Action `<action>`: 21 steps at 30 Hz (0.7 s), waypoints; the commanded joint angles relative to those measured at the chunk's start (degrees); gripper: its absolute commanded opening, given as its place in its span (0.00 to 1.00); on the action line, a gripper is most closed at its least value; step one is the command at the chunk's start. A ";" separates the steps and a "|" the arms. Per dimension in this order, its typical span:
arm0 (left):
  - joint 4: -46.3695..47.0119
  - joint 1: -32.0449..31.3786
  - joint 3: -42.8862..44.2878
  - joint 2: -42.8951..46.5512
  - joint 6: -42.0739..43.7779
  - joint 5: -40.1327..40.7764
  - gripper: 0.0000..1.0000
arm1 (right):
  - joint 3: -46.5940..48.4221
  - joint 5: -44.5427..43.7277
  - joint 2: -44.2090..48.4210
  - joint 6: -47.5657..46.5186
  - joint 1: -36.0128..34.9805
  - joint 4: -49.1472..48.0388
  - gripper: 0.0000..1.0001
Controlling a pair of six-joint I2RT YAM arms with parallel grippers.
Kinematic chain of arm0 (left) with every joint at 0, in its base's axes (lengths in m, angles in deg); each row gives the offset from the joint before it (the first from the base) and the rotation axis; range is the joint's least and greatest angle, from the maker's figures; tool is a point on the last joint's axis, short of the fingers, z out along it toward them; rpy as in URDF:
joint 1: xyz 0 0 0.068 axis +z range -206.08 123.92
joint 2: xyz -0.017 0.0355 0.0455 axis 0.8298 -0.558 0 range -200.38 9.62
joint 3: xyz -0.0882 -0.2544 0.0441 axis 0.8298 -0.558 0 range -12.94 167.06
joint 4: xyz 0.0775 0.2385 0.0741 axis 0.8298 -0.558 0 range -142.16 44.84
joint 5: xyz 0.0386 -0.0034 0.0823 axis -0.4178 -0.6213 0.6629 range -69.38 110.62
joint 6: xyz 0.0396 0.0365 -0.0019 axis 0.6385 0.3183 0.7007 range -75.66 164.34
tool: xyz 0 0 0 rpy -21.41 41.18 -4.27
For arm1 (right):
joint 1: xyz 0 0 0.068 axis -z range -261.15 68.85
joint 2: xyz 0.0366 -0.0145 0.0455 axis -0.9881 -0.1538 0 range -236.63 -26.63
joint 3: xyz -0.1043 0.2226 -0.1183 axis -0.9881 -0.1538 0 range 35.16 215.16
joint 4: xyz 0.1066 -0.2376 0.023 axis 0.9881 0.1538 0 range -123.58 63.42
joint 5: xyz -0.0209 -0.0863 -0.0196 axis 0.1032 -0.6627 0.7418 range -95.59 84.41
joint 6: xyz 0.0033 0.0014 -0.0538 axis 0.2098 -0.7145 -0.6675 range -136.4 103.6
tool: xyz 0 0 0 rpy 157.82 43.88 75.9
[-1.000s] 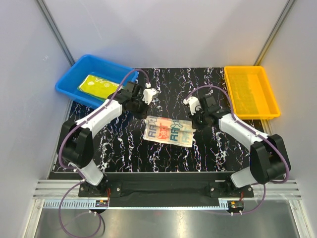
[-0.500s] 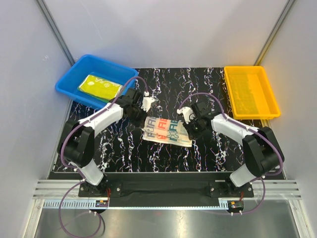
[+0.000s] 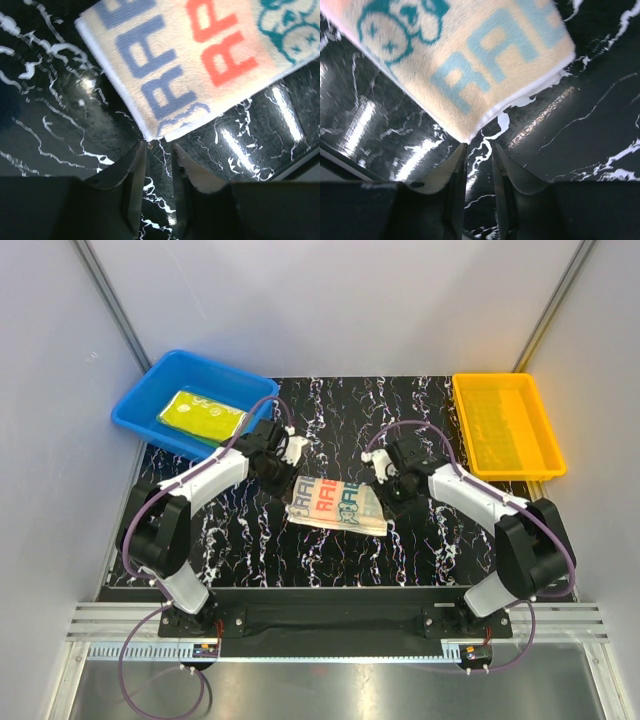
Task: Fold and stack the towels
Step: Fold the towel
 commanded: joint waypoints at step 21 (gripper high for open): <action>8.79 1.21 -9.21 2.44 -25.12 3.41 0.36 | 0.34 -4.65 -3.32 34.10 -0.11 -4.35 0.35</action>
